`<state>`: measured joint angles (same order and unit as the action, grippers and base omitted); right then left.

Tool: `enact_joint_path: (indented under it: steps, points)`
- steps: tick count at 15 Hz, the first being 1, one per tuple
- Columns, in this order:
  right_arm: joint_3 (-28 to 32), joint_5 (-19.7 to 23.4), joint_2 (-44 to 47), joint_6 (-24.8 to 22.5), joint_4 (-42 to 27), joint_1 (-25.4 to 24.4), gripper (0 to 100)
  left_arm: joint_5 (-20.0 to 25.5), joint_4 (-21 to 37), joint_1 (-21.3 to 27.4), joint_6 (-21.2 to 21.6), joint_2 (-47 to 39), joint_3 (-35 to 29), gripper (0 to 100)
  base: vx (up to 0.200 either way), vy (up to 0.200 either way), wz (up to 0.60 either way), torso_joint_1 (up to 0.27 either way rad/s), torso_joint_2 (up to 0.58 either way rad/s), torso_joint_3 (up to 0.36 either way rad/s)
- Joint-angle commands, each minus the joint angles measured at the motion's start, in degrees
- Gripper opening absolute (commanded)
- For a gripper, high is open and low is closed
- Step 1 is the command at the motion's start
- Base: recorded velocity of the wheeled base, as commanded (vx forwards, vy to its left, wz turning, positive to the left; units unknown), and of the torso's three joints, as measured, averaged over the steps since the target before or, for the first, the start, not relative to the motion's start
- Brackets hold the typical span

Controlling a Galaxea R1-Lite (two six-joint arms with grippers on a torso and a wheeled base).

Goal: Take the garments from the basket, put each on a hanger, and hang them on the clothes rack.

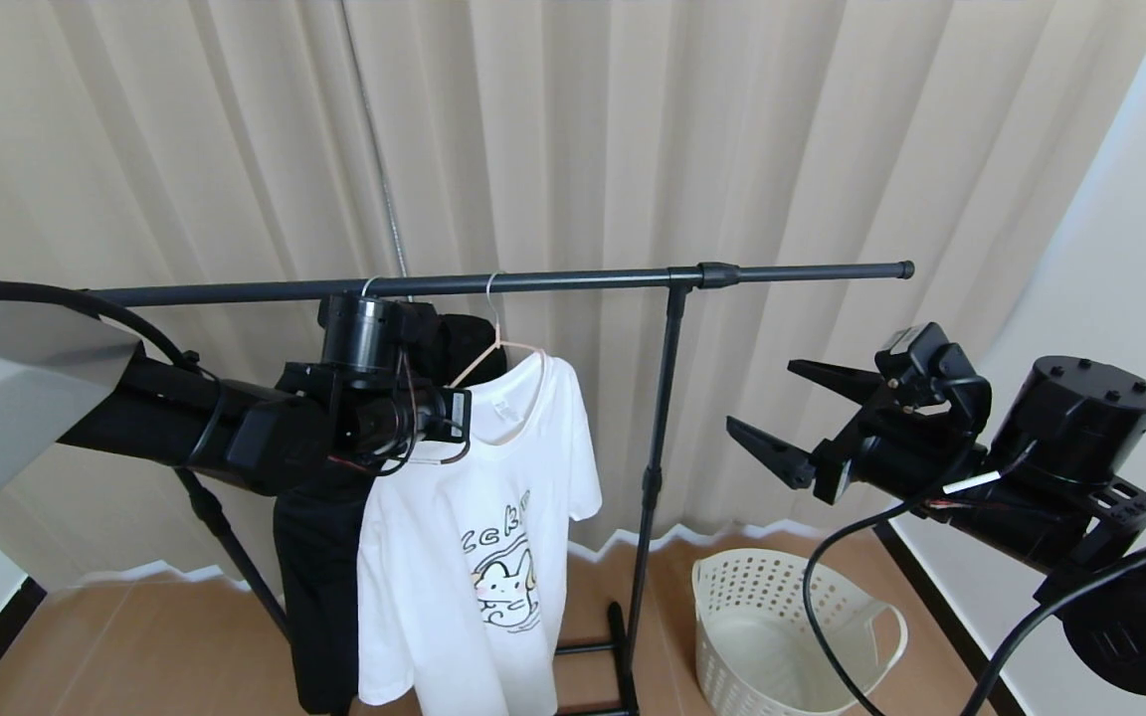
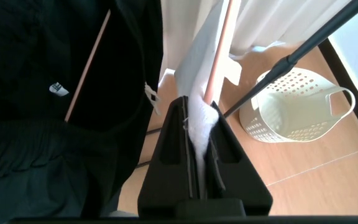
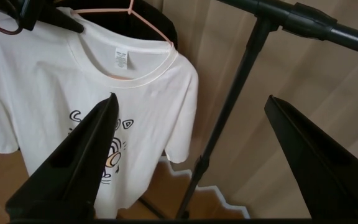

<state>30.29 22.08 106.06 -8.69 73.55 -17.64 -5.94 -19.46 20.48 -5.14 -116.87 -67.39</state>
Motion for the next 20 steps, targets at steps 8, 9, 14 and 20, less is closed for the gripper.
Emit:
enact_joint_path:
  steps: [8,9,14,20]
  points:
    - [0.4,0.0,0.0,0.0,0.0,0.1,100,-1.2,-2.3,0.5,0.3,0.2,1.2,100,0.000,0.000,0.00,0.000,0.00,0.000]
    - [0.4,0.0,0.1,0.0,0.0,0.1,100,-1.2,-2.3,0.6,0.3,0.2,1.2,100,0.000,0.000,0.00,0.000,0.00,0.000]
    - [0.6,0.0,-0.1,0.0,0.0,0.1,100,-1.1,-2.3,0.6,0.3,1.6,1.3,100,0.000,0.000,0.00,0.000,0.00,0.000]
    - [3.8,-6.5,-0.3,0.8,-1.5,-0.7,100,-1.2,-2.0,0.3,1.8,9.0,6.4,100,0.000,0.000,0.00,0.000,0.00,0.000]
